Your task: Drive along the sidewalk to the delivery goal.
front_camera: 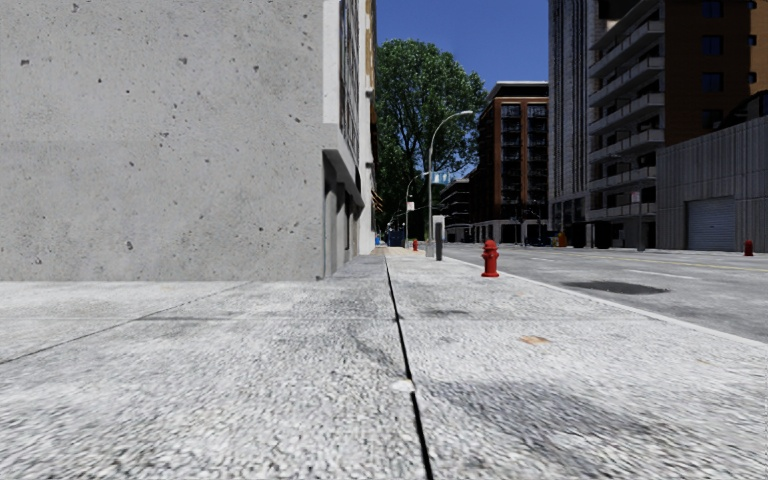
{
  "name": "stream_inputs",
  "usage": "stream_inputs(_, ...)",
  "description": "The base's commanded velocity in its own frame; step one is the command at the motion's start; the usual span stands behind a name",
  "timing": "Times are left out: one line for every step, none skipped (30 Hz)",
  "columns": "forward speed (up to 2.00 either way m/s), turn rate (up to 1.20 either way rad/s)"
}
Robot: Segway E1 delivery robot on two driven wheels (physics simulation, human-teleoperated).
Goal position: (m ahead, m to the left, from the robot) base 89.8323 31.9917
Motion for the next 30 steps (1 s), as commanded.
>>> stream_inputs(2.0, 0.0)
stream_inputs(2.0, 0.0)
stream_inputs(2.0, 0.0)
stream_inputs(2.0, 0.0)
stream_inputs(2.0, 0.0)
stream_inputs(2.0, 0.0)
stream_inputs(2.0, 0.0)
stream_inputs(2.0, 0.0)
stream_inputs(2.0, 0.0)
stream_inputs(2.0, 0.0)
stream_inputs(2.0, 0.0)
stream_inputs(2.0, 0.0)
stream_inputs(2.0, 0.0)
stream_inputs(2.0, 0.0)
stream_inputs(2.0, 0.0)
stream_inputs(2.0, 0.0)
stream_inputs(2.0, 0.0)
stream_inputs(2.0, 0.0)
stream_inputs(2.0, 0.0)
stream_inputs(2.0, 0.0)
stream_inputs(2.0, 0.0)
stream_inputs(2.0, 0.0)
stream_inputs(2.0, 0.0)
stream_inputs(2.0, 0.0)
stream_inputs(2.0, 0.0)
stream_inputs(2.0, 0.0)
stream_inputs(2.0, 0.0)
stream_inputs(2.0, 0.0)
stream_inputs(2.0, 0.0)
stream_inputs(2.0, 0.0)
